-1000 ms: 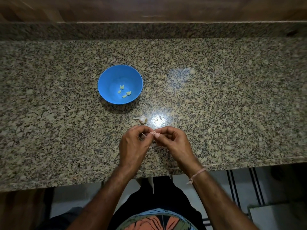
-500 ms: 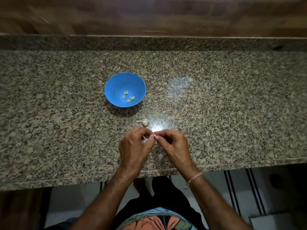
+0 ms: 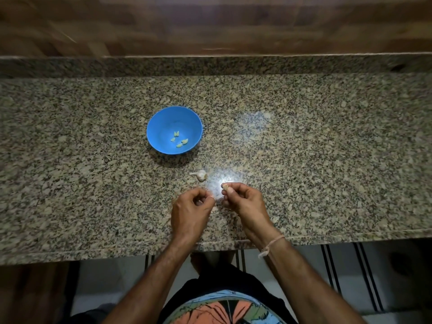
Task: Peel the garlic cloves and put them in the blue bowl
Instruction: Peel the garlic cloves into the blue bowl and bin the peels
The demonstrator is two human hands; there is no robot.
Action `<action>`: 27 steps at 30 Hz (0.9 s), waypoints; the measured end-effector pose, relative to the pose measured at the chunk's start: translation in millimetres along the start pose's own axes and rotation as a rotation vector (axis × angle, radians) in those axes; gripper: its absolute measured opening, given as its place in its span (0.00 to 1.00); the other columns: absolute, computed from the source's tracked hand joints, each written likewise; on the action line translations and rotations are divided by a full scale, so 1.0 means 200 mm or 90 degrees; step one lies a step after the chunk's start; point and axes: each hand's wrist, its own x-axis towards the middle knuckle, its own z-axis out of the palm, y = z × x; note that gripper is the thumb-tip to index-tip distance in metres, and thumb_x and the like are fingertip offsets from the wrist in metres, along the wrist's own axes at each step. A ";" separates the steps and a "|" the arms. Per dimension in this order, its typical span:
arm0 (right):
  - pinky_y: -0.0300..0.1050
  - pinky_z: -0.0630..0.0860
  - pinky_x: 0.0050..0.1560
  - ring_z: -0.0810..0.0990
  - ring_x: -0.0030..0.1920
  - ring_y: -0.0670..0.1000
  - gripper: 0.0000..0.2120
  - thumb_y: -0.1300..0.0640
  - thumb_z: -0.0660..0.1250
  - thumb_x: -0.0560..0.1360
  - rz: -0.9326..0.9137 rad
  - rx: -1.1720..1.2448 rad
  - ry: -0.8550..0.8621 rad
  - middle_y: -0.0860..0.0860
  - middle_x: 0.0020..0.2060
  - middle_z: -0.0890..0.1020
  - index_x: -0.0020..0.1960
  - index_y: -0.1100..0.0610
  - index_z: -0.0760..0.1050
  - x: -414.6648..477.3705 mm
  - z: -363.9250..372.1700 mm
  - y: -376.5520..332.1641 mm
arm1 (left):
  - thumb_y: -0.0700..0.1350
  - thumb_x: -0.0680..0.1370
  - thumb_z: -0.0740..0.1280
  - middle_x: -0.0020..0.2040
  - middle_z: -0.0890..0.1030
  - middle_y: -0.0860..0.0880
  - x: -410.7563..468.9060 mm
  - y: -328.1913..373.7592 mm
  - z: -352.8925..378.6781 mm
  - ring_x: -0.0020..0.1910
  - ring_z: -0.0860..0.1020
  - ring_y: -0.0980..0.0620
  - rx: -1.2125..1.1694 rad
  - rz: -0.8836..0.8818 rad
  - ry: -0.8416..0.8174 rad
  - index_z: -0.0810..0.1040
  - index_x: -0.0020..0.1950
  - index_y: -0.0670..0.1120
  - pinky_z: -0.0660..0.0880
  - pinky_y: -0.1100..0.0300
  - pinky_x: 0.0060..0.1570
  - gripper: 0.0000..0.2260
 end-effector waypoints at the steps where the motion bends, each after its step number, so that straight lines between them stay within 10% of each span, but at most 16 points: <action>1: 0.46 0.81 0.56 0.83 0.47 0.49 0.07 0.66 0.68 0.81 0.020 0.012 -0.005 0.51 0.44 0.87 0.57 0.62 0.83 0.01 -0.02 0.00 | 0.51 0.77 0.74 0.39 0.84 0.57 0.00 0.00 0.01 0.39 0.82 0.57 0.007 -0.004 -0.006 0.84 0.42 0.54 0.82 0.51 0.41 0.04; 6: 0.47 0.83 0.58 0.86 0.54 0.54 0.06 0.63 0.71 0.80 -0.028 -0.112 -0.077 0.55 0.50 0.87 0.56 0.62 0.84 0.04 -0.09 -0.02 | 0.53 0.80 0.74 0.48 0.86 0.59 0.00 0.08 0.07 0.46 0.83 0.62 -0.073 0.028 -0.051 0.84 0.55 0.55 0.82 0.64 0.44 0.06; 10: 0.43 0.83 0.52 0.87 0.52 0.51 0.05 0.61 0.73 0.80 -0.091 -0.201 -0.108 0.54 0.48 0.88 0.53 0.62 0.83 0.06 -0.11 -0.04 | 0.49 0.78 0.76 0.46 0.87 0.55 -0.01 0.08 0.10 0.47 0.85 0.55 -0.138 0.004 -0.032 0.85 0.51 0.54 0.85 0.51 0.50 0.04; 17: 0.46 0.81 0.53 0.84 0.48 0.51 0.08 0.61 0.73 0.79 0.037 -0.015 -0.089 0.57 0.50 0.87 0.56 0.64 0.81 0.06 -0.12 0.00 | 0.37 0.78 0.75 0.47 0.88 0.46 -0.02 0.14 0.12 0.50 0.87 0.49 -0.318 -0.103 -0.036 0.86 0.50 0.41 0.83 0.61 0.49 0.03; 27: 0.54 0.85 0.52 0.87 0.47 0.50 0.02 0.60 0.76 0.76 -0.168 -0.278 -0.021 0.50 0.42 0.87 0.46 0.55 0.84 0.10 -0.14 0.04 | 0.37 0.77 0.75 0.47 0.88 0.45 0.01 0.11 0.12 0.48 0.86 0.55 -0.343 -0.207 -0.107 0.86 0.51 0.38 0.78 0.71 0.44 0.04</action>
